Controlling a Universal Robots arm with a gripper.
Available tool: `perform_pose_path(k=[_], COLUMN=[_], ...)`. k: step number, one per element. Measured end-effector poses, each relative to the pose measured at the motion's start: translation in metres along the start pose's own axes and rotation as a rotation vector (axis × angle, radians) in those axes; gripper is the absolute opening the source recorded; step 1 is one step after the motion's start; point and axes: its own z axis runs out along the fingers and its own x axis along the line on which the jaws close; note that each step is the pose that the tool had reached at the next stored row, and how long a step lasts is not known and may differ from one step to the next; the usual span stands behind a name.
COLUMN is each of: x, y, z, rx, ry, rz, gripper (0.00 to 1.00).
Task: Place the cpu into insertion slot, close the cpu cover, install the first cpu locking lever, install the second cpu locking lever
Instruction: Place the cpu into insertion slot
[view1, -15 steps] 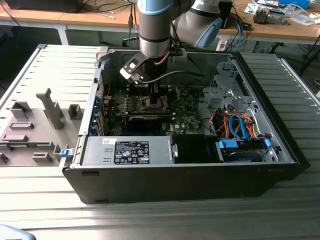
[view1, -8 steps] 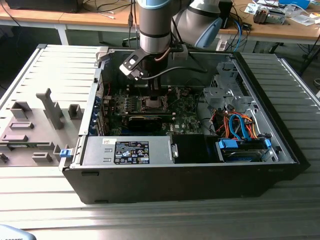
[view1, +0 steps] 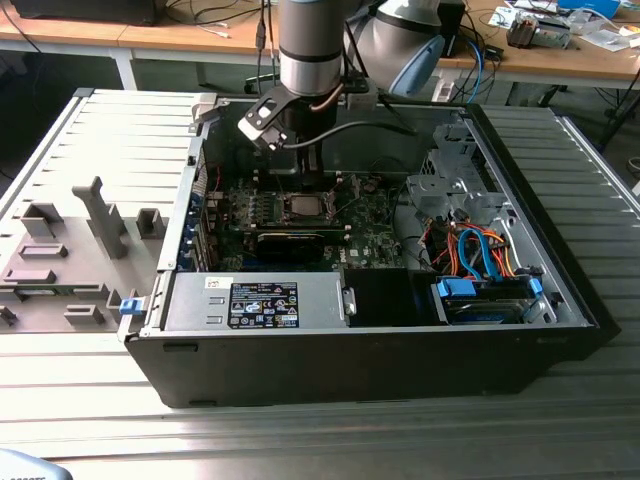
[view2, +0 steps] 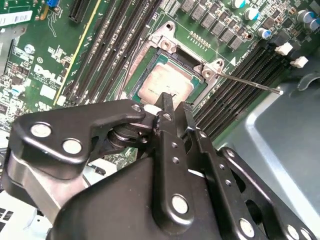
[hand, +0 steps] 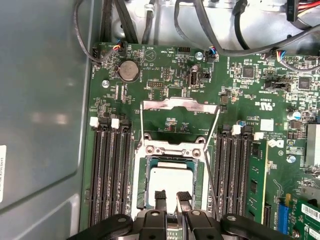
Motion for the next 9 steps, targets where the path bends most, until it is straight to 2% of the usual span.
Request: perform_pose_path(k=[1, 3, 7, 9], x=[0.0, 0.0, -0.0001, 0.0], y=[0.0, 0.0, 0.0, 0.0001], z=[-0.0003, -0.0005, -0.0017, -0.0044], rx=[0.0002, 0.0002, 0.0004, 0.0003], ry=[-0.0002, -0.0003, -0.0005, -0.0003], rz=[0.0, 0.0, 0.0, 0.0], gripper=[0.22, 0.11, 0.11, 0.11])
